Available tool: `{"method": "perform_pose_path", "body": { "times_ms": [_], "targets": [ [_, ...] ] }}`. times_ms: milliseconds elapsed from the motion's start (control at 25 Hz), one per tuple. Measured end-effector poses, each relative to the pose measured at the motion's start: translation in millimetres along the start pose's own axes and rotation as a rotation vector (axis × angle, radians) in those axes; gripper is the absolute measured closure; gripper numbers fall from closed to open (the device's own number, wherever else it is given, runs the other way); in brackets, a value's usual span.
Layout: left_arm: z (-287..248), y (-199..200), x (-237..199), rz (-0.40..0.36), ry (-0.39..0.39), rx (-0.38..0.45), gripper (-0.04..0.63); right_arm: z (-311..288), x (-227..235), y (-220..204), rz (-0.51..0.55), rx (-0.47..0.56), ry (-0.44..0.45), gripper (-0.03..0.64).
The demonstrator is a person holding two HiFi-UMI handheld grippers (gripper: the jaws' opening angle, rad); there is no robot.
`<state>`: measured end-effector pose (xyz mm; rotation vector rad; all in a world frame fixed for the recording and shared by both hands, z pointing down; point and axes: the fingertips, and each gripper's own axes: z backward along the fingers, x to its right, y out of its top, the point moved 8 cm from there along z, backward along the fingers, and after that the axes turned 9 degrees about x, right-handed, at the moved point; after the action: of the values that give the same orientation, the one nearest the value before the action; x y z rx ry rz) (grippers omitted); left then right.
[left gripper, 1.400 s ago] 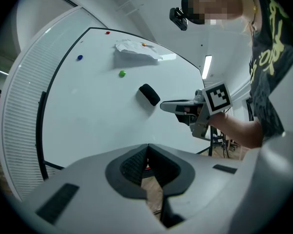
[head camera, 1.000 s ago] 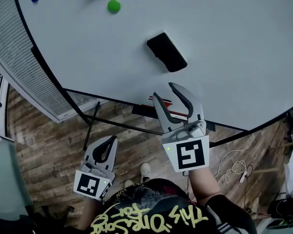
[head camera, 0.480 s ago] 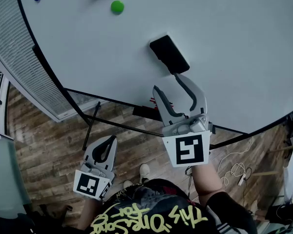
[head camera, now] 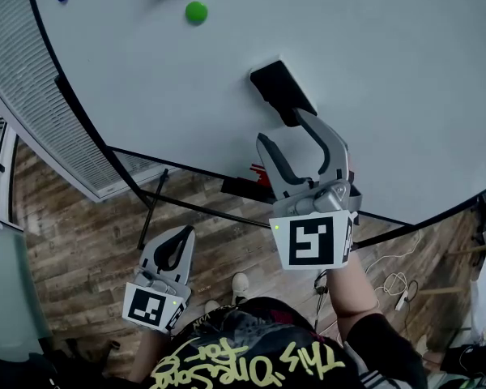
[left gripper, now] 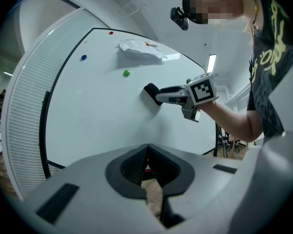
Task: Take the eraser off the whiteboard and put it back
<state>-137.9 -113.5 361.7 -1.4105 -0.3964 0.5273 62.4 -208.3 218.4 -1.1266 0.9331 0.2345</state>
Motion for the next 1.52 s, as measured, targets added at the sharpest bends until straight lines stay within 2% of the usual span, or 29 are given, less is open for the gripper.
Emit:
{"method": "perform_pose_path", "body": {
  "times_ms": [160,720,1040,1520],
  "targets": [
    [-1,0,-2,-0.002,0.005,-0.002,0.588,-6,3,-3,-0.007,-0.008,-0.042,0.382],
    [-11,4,-4,-0.016,0.004,0.017,0.588,-14,16,-2,0.136,-0.016,-0.094,0.377],
    [-12,4,-5,-0.016,0.017,0.019,0.588,-27,19,-7,0.155,-0.065,-0.094,0.353],
    [-11,2,-8,-0.001,0.047,0.018,0.588,-41,17,-12,0.197,-0.085,-0.165,0.334]
  ]
}}
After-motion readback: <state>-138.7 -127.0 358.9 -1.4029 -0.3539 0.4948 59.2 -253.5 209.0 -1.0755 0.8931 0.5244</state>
